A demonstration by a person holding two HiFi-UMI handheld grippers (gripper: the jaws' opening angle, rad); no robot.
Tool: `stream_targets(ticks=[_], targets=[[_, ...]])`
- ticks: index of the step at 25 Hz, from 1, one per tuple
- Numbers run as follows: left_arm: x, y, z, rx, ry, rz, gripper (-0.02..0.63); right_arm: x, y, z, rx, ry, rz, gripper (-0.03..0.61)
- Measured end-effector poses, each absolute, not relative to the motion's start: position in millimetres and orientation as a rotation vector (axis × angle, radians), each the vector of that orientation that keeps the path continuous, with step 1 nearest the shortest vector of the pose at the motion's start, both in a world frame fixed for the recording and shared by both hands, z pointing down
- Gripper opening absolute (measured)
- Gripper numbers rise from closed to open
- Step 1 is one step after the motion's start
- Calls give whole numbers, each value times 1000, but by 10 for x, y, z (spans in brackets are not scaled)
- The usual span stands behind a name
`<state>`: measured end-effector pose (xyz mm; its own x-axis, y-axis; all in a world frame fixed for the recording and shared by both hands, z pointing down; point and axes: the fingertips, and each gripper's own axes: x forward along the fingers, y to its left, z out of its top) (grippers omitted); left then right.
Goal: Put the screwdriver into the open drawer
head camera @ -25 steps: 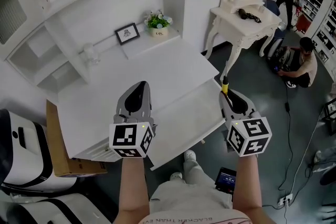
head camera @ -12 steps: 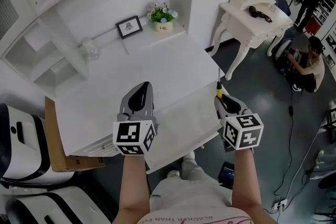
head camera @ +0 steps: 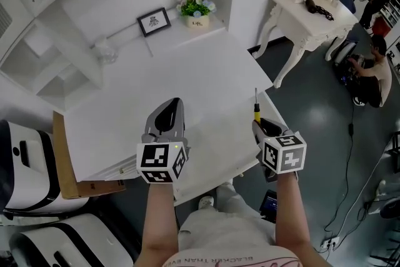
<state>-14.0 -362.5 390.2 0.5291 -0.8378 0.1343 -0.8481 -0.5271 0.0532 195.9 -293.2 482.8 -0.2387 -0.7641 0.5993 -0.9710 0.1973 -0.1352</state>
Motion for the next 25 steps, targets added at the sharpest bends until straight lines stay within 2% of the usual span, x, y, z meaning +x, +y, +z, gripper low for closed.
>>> stream_targets(ticks=[11,25], targets=[[-59,-3715,4124,2606,-1461,204,9,2024,-2855,5518,1517,-1949,957,78],[-39,-3823,4316,2576,-1459,261,9,1982,-2790,6137,1354,-1786,1130,78]])
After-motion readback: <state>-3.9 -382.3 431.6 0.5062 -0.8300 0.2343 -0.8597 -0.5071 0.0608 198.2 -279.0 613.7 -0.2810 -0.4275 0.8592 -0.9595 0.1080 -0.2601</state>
